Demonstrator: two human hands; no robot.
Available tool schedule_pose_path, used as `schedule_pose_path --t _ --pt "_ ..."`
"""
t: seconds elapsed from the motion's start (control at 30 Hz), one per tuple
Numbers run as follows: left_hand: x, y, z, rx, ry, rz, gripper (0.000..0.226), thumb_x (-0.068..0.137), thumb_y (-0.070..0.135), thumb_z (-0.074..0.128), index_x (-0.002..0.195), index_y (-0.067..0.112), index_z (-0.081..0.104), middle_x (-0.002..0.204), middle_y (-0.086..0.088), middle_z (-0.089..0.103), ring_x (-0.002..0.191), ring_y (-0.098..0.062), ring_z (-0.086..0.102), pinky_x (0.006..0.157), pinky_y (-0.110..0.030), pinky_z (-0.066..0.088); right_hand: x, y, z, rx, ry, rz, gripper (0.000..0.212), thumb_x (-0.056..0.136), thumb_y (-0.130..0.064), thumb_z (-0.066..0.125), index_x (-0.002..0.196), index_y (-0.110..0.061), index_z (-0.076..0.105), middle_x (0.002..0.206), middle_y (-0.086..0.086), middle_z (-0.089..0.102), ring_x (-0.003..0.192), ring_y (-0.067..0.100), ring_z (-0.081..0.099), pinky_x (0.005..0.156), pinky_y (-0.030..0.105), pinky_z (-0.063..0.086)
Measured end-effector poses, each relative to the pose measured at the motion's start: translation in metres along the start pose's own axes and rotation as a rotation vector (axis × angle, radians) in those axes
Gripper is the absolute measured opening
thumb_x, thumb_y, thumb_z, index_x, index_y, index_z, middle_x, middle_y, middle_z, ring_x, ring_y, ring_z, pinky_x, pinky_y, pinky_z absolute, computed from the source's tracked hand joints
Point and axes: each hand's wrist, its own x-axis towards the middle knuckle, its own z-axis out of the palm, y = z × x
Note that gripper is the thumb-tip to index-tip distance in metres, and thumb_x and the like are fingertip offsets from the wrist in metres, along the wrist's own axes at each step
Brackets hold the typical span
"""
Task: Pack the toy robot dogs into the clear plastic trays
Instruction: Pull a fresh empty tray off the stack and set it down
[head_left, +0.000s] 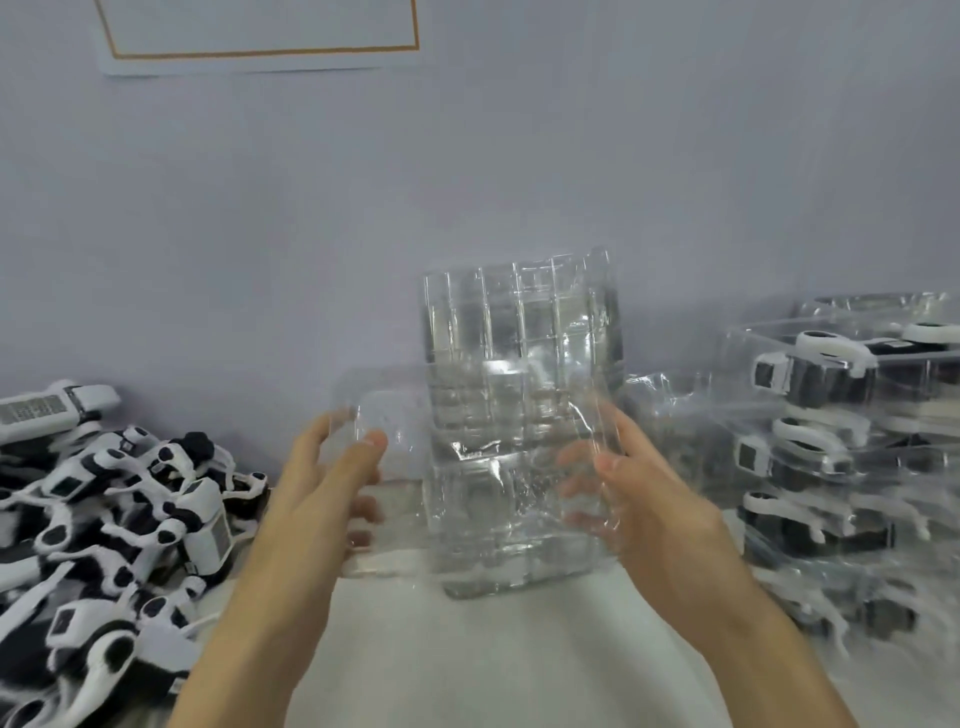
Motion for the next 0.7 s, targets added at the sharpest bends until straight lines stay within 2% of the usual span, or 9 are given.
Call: schedule_pose_path --t 0.13,0.2,0.27,0.37,0.47,0.53,0.57,0.63,0.7 --pt "-0.007 -0.008 -0.005 0.102 -0.049 -0.051 0.053 0.055 0.071 0.066 0.107 0.062 0.059 0.072 0.015 0.061 0.063 -0.011 0.053 0.065 -0.035 0.043 -0.003 0.002 0.002 -0.174 -0.017 0.049 0.071 0.079 -0.05 0.058 0.144 -0.059 0.03 0.082 -0.022 0.067 0.085 -0.004 0.065 0.087 0.034 0.048" --pt "-0.013 -0.014 -0.007 0.121 -0.059 -0.107 0.056 0.051 0.073 0.065 0.106 0.06 0.061 0.071 0.015 0.063 0.061 -0.012 0.054 0.063 -0.036 0.044 -0.006 0.005 0.005 -0.253 -0.004 0.096 0.067 0.078 -0.062 0.054 0.139 -0.068 0.027 0.082 -0.023 0.062 0.093 -0.001 0.062 0.089 0.034 0.048" --pt "-0.019 -0.021 -0.012 0.167 -0.03 -0.19 0.056 0.05 0.073 0.067 0.103 0.057 0.062 0.082 0.005 0.065 0.066 -0.017 0.057 0.063 -0.036 0.046 -0.009 0.007 0.009 -0.303 -0.003 0.172 0.067 0.077 -0.068 0.052 0.137 -0.072 0.023 0.091 -0.026 0.053 0.106 0.006 0.053 0.103 0.042 0.045" --pt "-0.025 -0.036 -0.021 0.274 0.021 -0.342 0.048 0.066 0.06 0.077 0.108 0.043 0.06 0.094 -0.01 0.063 0.074 -0.028 0.061 0.065 -0.038 0.048 -0.015 0.011 0.012 -0.453 -0.053 0.308 0.064 0.084 -0.073 0.05 0.139 -0.07 0.017 0.105 -0.026 0.05 0.106 0.003 0.053 0.107 0.04 0.041" --pt "-0.028 -0.05 -0.032 0.314 0.029 -0.506 0.027 0.088 0.055 0.064 0.105 0.034 0.058 0.1 -0.015 0.063 0.082 -0.032 0.061 0.071 -0.039 0.051 -0.02 0.013 0.012 -0.582 -0.141 0.441 0.065 0.086 -0.074 0.046 0.143 -0.065 0.017 0.102 -0.026 0.056 0.091 -0.004 0.062 0.099 0.034 0.047" --pt "-0.025 -0.058 -0.034 0.403 0.015 -0.551 0.03 0.089 0.06 0.059 0.106 0.035 0.056 0.103 -0.013 0.063 0.085 -0.03 0.063 0.083 -0.042 0.053 -0.02 0.018 0.011 -0.678 -0.169 0.499 0.066 0.087 -0.074 0.043 0.146 -0.059 0.018 0.109 -0.019 0.06 0.099 0.003 0.062 0.101 0.035 0.048" --pt "-0.024 -0.061 -0.033 0.47 0.006 -0.55 0.033 0.09 0.061 0.057 0.109 0.034 0.055 0.104 -0.009 0.063 0.088 -0.028 0.063 0.089 -0.041 0.051 -0.019 0.022 0.01 -0.715 -0.171 0.524 0.068 0.088 -0.074 0.042 0.148 -0.055 0.019 0.118 -0.015 0.059 0.105 0.007 0.061 0.103 0.035 0.047" --pt "-0.021 -0.067 -0.029 0.631 -0.02 -0.497 0.04 0.092 0.059 0.056 0.119 0.029 0.054 0.108 -0.002 0.062 0.097 -0.024 0.062 0.088 -0.035 0.045 -0.017 0.03 0.01 -0.763 -0.16 0.578 0.07 0.091 -0.072 0.039 0.153 -0.046 0.019 0.127 -0.007 0.056 0.106 0.012 0.056 0.103 0.033 0.045" --pt "-0.02 -0.069 -0.026 0.827 0.031 -0.373 0.045 0.094 0.051 0.059 0.129 0.023 0.053 0.117 -0.007 0.061 0.109 -0.027 0.058 0.091 -0.034 0.041 -0.015 0.04 0.009 -0.798 -0.148 0.616 0.072 0.095 -0.068 0.035 0.156 -0.038 0.015 0.133 -0.006 0.054 0.113 0.013 0.054 0.104 0.031 0.042"
